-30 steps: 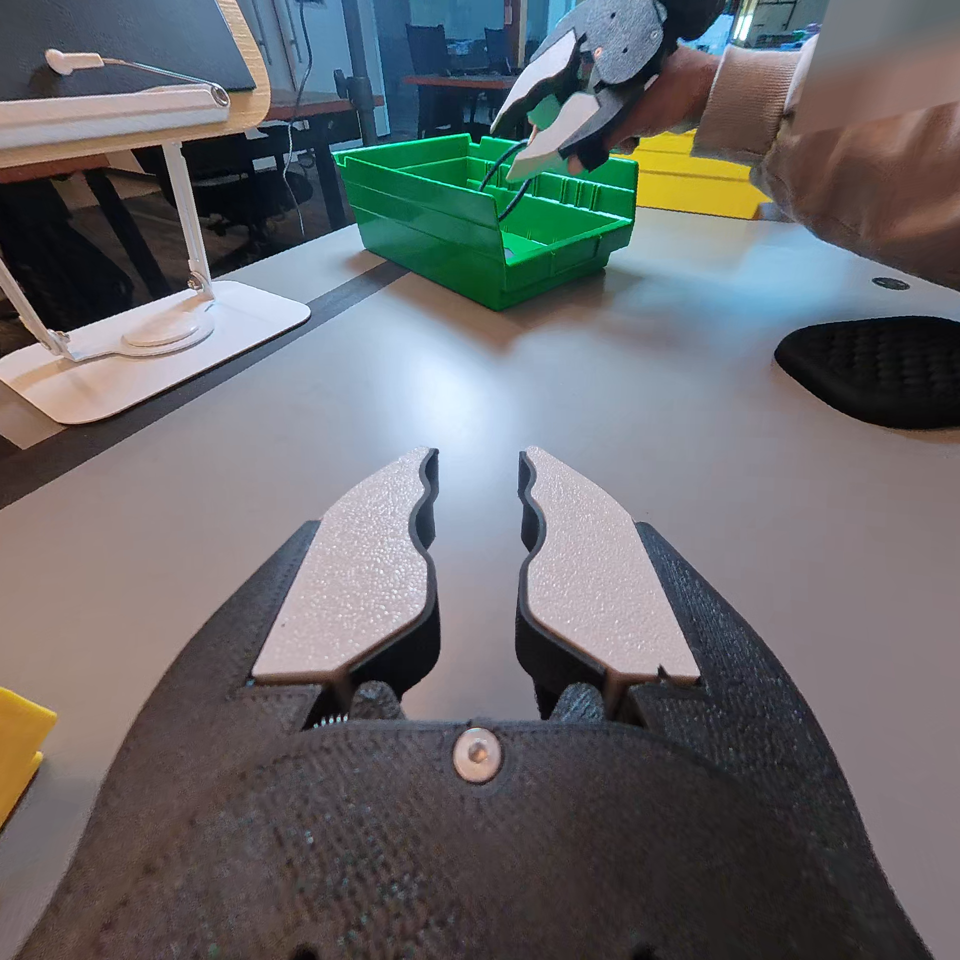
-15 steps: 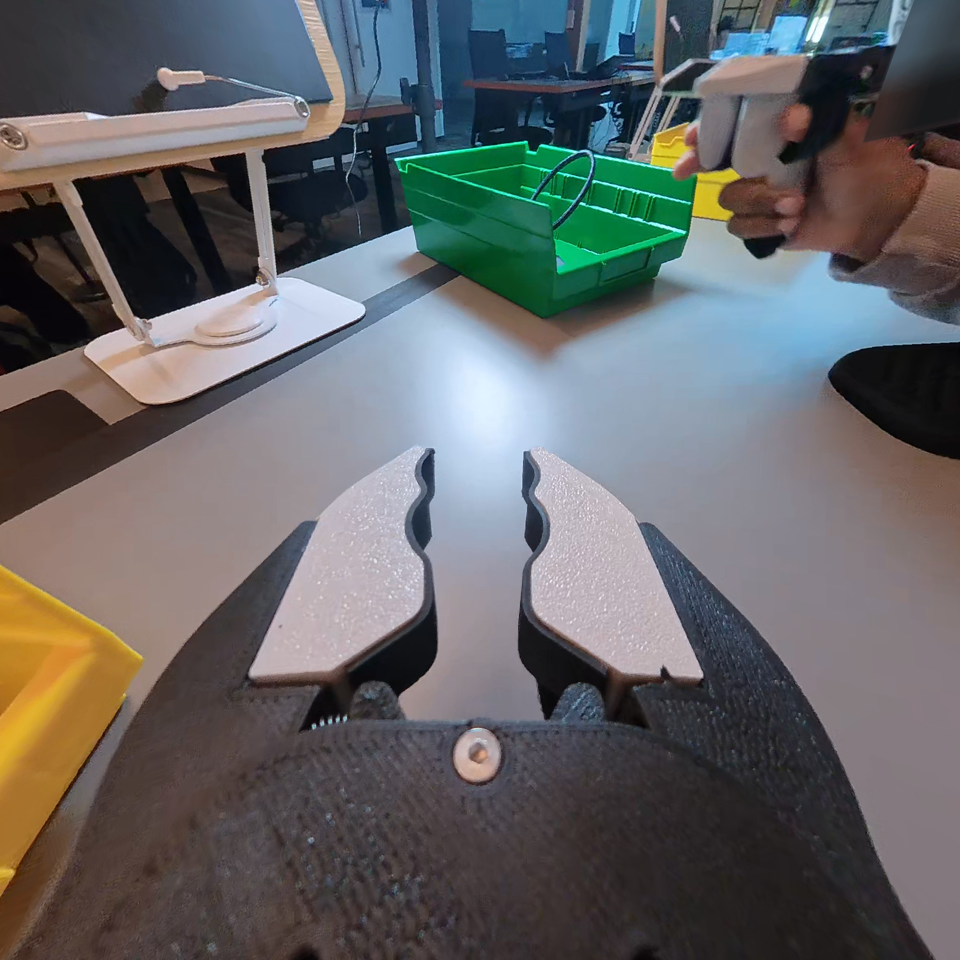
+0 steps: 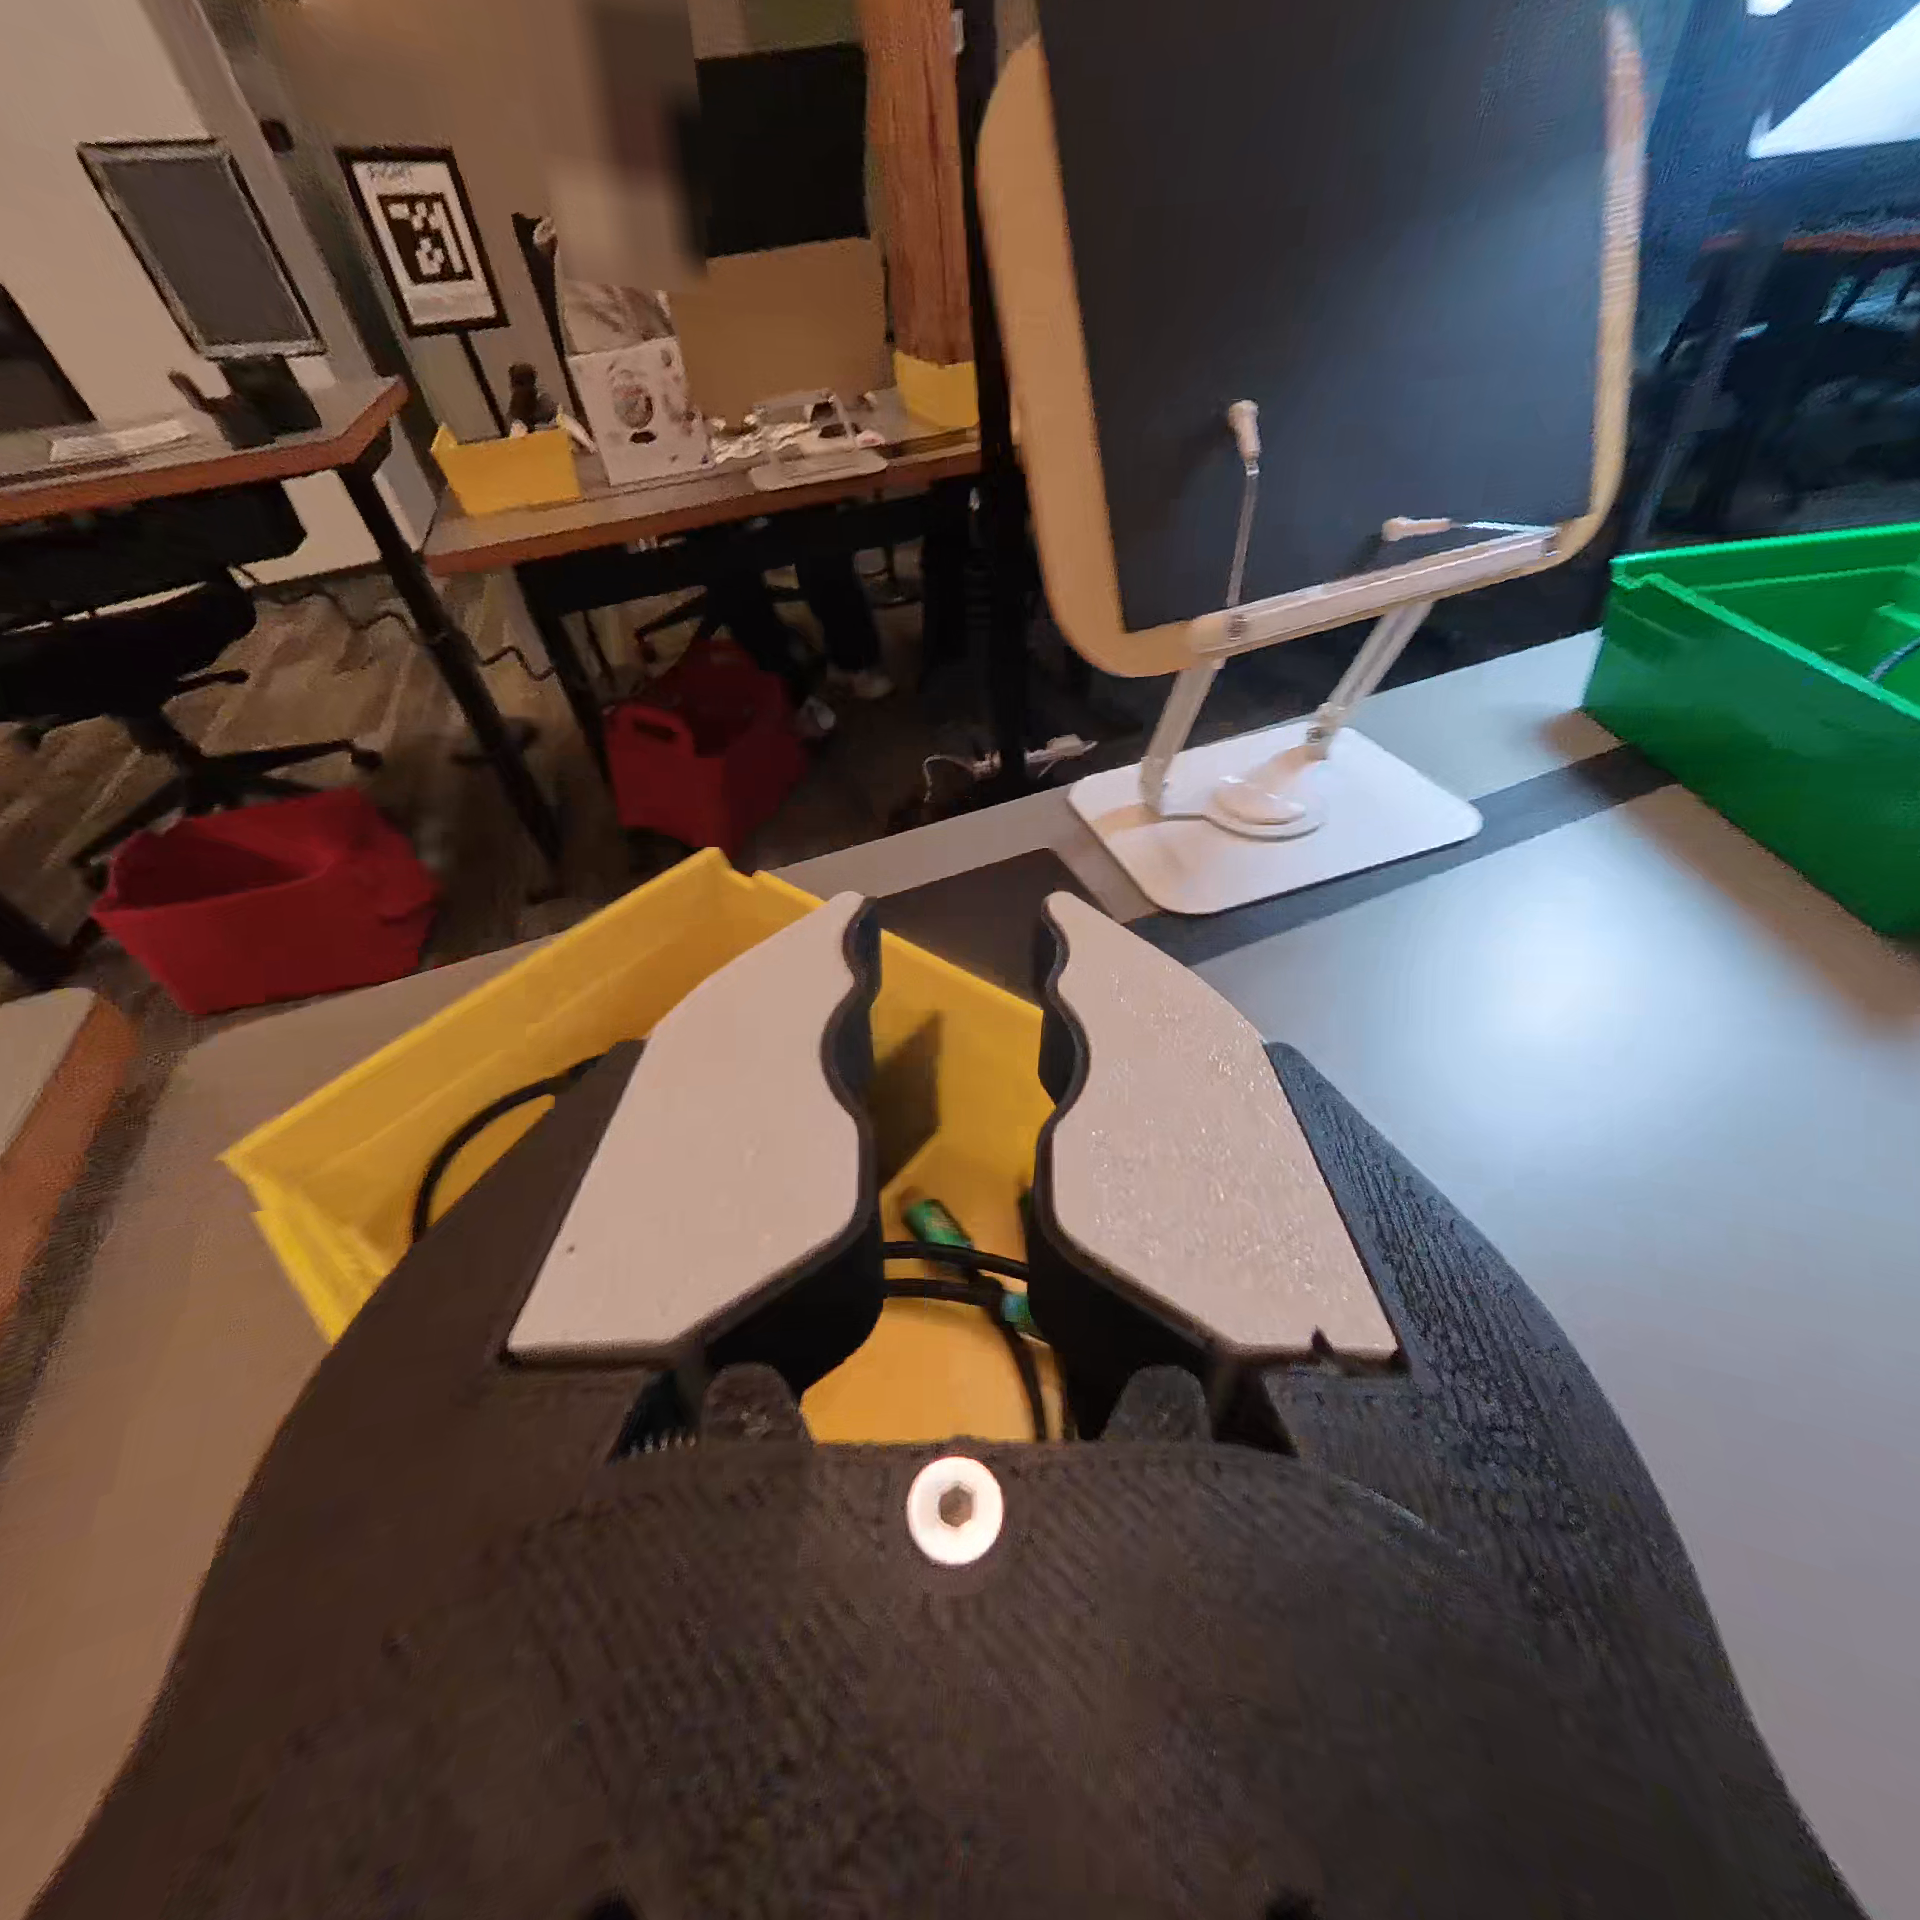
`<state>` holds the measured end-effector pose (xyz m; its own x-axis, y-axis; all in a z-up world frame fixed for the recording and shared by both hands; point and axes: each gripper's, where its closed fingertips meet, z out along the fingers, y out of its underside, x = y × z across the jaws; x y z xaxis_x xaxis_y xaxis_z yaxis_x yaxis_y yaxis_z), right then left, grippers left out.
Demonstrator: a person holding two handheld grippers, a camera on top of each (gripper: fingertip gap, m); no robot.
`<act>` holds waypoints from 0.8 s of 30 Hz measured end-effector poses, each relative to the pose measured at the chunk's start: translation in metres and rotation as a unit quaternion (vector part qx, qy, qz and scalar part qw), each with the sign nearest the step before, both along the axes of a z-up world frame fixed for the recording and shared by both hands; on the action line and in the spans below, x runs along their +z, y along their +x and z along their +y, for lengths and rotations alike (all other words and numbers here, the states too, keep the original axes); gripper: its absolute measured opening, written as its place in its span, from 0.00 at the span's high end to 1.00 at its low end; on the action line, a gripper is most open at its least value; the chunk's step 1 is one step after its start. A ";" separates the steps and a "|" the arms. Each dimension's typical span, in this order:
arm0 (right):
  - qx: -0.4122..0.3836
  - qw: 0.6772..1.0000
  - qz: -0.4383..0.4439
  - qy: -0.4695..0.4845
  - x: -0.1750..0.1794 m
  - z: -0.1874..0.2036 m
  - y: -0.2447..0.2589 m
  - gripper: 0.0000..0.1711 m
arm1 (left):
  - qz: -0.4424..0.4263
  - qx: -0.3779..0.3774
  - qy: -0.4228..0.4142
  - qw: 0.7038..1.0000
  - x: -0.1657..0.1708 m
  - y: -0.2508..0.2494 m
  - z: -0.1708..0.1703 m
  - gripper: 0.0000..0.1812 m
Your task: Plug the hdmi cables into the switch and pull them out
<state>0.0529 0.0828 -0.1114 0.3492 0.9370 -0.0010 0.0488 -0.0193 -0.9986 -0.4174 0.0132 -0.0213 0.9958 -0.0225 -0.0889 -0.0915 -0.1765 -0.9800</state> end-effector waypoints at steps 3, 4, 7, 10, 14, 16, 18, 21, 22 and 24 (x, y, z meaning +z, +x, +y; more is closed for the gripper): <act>0.011 1.000 -0.006 -0.006 -0.004 -0.003 -0.002 0.97 | -0.008 -0.037 -0.072 0.997 -0.006 -0.022 0.027 0.82; 0.014 1.000 -0.009 -0.005 -0.005 -0.005 -0.002 0.97 | -0.020 -0.040 -0.099 0.994 -0.012 -0.030 0.036 0.81; 0.015 1.000 -0.021 0.002 -0.010 -0.006 -0.001 0.97 | 0.002 -0.015 -0.193 0.981 -0.038 -0.060 0.054 0.79; 0.016 1.000 -0.022 -0.008 -0.013 -0.005 -0.001 0.97 | -0.024 0.051 -0.283 0.957 -0.065 -0.088 0.060 0.80; 0.022 0.999 -0.033 -0.018 -0.022 -0.003 -0.003 0.97 | -0.091 0.157 -0.355 0.917 -0.098 -0.131 0.054 0.77; 0.023 0.999 -0.043 -0.016 -0.027 -0.002 -0.004 0.97 | -0.132 0.176 -0.355 0.909 -0.111 -0.141 0.054 0.75; 0.025 0.998 -0.050 -0.014 -0.030 -0.002 -0.004 0.98 | -0.168 0.175 -0.356 0.903 -0.124 -0.142 0.057 0.74; 0.025 0.998 -0.055 -0.014 -0.033 -0.001 -0.004 0.98 | -0.195 0.139 -0.363 0.900 -0.137 -0.127 0.064 0.86; 0.024 0.998 -0.058 -0.015 -0.035 0.000 -0.004 0.98 | -0.188 0.137 -0.362 0.903 -0.137 -0.126 0.065 0.87; 0.023 0.998 -0.061 -0.017 -0.038 0.001 -0.004 0.99 | -0.177 0.128 -0.346 0.913 -0.125 -0.125 0.069 0.90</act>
<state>0.0492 0.0834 -0.1494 0.3051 0.9523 0.0062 0.1718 -0.0486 -0.9839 -0.5428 0.0821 -0.1466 0.9397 0.2864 0.1871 0.3407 -0.7348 -0.5865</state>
